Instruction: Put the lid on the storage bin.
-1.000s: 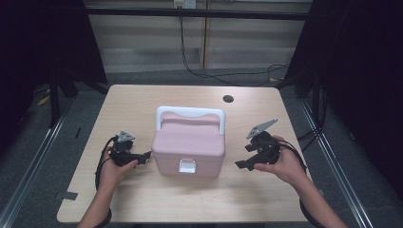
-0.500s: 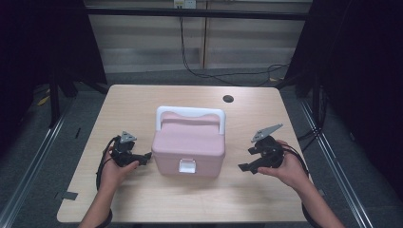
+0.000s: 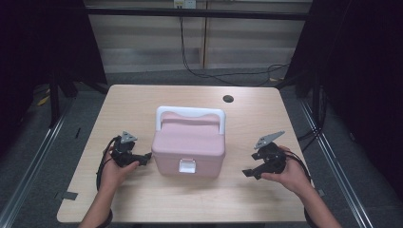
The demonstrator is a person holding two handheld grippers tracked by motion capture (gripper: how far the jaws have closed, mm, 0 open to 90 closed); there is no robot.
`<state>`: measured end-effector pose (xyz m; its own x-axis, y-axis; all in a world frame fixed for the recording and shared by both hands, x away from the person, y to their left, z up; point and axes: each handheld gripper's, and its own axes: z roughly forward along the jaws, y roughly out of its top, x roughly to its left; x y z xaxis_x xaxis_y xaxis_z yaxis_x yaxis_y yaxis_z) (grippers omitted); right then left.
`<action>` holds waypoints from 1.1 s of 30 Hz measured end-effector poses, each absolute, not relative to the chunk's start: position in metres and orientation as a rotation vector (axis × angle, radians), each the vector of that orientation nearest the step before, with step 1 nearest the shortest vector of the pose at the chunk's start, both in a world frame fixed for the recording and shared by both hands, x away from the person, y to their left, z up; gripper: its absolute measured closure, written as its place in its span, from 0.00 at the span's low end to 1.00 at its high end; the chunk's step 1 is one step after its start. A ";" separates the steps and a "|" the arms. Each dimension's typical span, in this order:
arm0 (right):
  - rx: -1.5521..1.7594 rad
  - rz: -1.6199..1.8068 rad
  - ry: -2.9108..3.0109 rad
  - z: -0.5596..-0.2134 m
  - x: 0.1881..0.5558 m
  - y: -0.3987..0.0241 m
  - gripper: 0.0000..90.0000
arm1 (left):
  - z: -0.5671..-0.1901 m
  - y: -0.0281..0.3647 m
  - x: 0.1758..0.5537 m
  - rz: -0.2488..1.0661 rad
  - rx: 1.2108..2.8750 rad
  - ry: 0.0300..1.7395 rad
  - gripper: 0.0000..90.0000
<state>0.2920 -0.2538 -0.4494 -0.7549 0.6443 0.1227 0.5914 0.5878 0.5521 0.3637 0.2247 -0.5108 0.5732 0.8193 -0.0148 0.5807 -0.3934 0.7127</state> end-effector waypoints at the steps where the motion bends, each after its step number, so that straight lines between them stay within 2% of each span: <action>1: 1.056 0.893 2.719 -0.451 0.292 -0.255 0.24 | -0.511 0.225 0.364 0.449 2.120 1.112 0.09; 20: 1.089 0.885 2.731 -0.481 0.286 -0.268 0.24 | -0.511 0.225 0.364 0.449 2.120 1.112 0.09; 33: 1.074 0.880 2.730 -0.488 0.284 -0.269 0.23 | -0.511 0.225 0.364 0.448 2.122 1.112 0.09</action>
